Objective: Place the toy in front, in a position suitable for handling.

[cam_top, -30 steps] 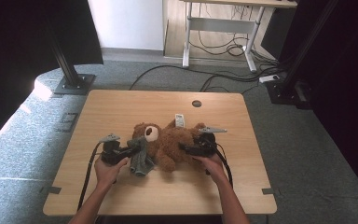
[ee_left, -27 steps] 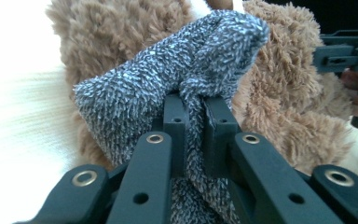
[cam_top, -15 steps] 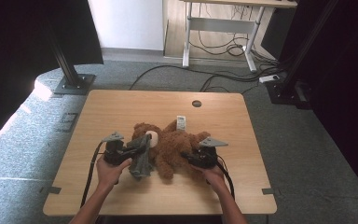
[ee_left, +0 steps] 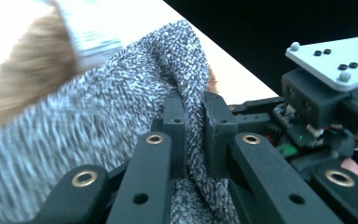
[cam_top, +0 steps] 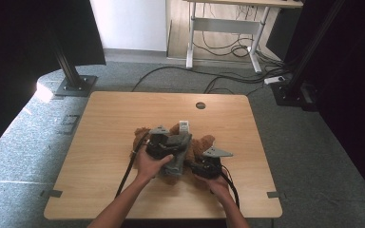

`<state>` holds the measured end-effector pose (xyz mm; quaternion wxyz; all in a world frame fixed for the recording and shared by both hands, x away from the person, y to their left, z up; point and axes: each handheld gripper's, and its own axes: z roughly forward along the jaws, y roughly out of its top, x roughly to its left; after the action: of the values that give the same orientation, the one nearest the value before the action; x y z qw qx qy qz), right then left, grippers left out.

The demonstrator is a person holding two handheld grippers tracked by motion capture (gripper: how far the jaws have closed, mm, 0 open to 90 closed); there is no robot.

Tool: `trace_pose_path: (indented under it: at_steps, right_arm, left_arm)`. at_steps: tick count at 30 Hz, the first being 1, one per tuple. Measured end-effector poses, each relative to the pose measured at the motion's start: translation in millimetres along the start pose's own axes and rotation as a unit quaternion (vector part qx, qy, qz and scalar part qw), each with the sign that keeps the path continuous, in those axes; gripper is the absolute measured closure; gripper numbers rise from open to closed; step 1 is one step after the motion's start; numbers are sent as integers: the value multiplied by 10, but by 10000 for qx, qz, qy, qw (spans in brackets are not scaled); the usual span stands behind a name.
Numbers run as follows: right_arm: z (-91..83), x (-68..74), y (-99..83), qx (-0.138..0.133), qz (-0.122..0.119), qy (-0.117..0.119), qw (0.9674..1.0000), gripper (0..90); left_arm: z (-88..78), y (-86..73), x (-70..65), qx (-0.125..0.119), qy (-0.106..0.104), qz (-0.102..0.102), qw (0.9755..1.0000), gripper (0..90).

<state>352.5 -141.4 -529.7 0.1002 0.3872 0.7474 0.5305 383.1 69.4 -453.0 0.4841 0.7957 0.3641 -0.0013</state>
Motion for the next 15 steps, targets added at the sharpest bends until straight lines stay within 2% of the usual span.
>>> trace_pose_path:
  at_steps: [3,6,11,13,15]
  right_arm:
    - [-2,6,-10,-11,7,-31,10000,621]
    - [-7,14,-17,18,-28,-61,10000,644]
    - [-9,32,-34,41,-142,-13,9999,666]
    - [-14,30,-39,47,-135,9,9999,667]
    - [-20,25,-45,55,-134,19,9999,668]
  left_arm:
    - [116,9,-12,128,173,64,9997,810]
    - [106,-28,25,109,221,32,9997,814]
    - [-65,-114,93,-53,369,86,9993,818]
    - [-157,-139,138,-114,507,91,9986,818]
    - [-293,-174,249,-190,735,51,9971,819]
